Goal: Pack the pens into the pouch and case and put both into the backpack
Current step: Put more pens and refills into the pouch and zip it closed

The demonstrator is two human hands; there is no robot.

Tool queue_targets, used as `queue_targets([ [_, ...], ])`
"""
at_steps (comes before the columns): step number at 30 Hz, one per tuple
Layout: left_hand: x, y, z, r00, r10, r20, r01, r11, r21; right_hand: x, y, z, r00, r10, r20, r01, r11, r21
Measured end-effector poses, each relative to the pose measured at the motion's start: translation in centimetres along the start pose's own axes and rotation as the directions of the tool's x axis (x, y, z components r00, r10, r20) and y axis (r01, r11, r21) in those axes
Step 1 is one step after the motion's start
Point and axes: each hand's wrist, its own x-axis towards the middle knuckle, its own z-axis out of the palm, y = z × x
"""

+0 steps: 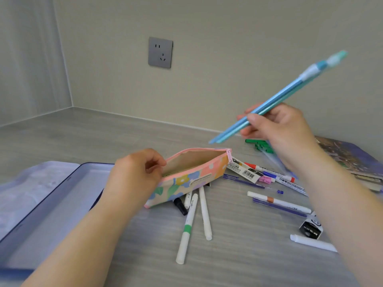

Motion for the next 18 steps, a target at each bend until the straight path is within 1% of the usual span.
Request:
queue_targets([
  [1, 0.0, 0.0, 0.0, 1.0, 0.003, 0.0, -0.003, 1.0, 0.005, -0.1, 0.0, 0.9, 0.998, 0.015, 0.058, -0.021, 0.995, 0.097],
  [2, 0.1, 0.0, 0.0, 1.0, 0.002, -0.005, -0.002, 1.0, 0.004, -0.3, 0.2, 1.9, 0.992, 0.026, 0.126, -0.041, 0.992, 0.119],
  [3, 0.1, 0.0, 0.0, 1.0, 0.002, -0.02, -0.002, 1.0, 0.0, -0.4, 0.4, 2.7, 0.981, 0.03, 0.193, -0.049, 0.994, 0.095],
  [5, 0.2, 0.0, -0.1, 0.998, 0.012, -0.064, -0.014, 1.0, -0.027, -0.8, 0.8, 4.1, 0.95, 0.036, 0.311, -0.031, 0.999, -0.021],
  [6, 0.2, 0.0, -0.1, 0.996, 0.017, -0.086, -0.021, 0.999, -0.044, -0.9, 1.1, 4.7, 0.934, 0.035, 0.355, 0.008, 0.993, -0.119],
  [7, 0.2, 0.1, -0.2, 0.994, 0.022, -0.107, -0.028, 0.998, -0.056, -0.9, 1.3, 5.0, 0.922, 0.013, 0.387, 0.102, 0.956, -0.275],
  [8, 0.2, 0.1, -0.3, 0.992, 0.024, -0.126, -0.033, 0.997, -0.068, -0.7, 1.6, 5.1, 0.907, -0.012, 0.422, 0.233, 0.847, -0.477],
  [9, 0.2, 0.2, -0.4, 0.99, 0.025, -0.139, -0.037, 0.996, -0.083, -0.6, 1.8, 5.1, 0.884, -0.014, 0.467, 0.356, 0.668, -0.653],
  [10, 0.3, 0.2, -0.4, 0.989, 0.027, -0.144, -0.041, 0.994, -0.098, -0.5, 2.0, 5.1, 0.861, -0.001, 0.509, 0.449, 0.472, -0.759],
  [11, 0.2, 0.2, -0.4, 0.989, 0.029, -0.147, -0.045, 0.993, -0.108, -0.5, 2.2, 5.2, 0.847, 0.023, 0.532, 0.496, 0.326, -0.805],
  [12, 0.2, 0.2, -0.4, 0.989, 0.031, -0.147, -0.047, 0.993, -0.112, -0.6, 2.4, 5.4, 0.839, 0.032, 0.543, 0.519, 0.251, -0.817],
  [13, 0.1, 0.2, -0.3, 0.988, 0.033, -0.149, -0.05, 0.993, -0.111, -0.9, 2.5, 5.8, 0.832, 0.036, 0.554, 0.535, 0.214, -0.817],
  [16, 0.0, 0.2, -0.2, 0.989, 0.003, -0.148, -0.024, 0.99, -0.139, -1.9, 3.2, 6.9, 0.825, 0.036, 0.563, 0.548, 0.184, -0.816],
  [18, 0.3, -0.1, -0.2, 0.991, -0.056, -0.124, 0.024, 0.969, -0.245, -2.2, 3.8, 7.4, 0.838, 0.039, 0.544, 0.537, 0.119, -0.835],
])
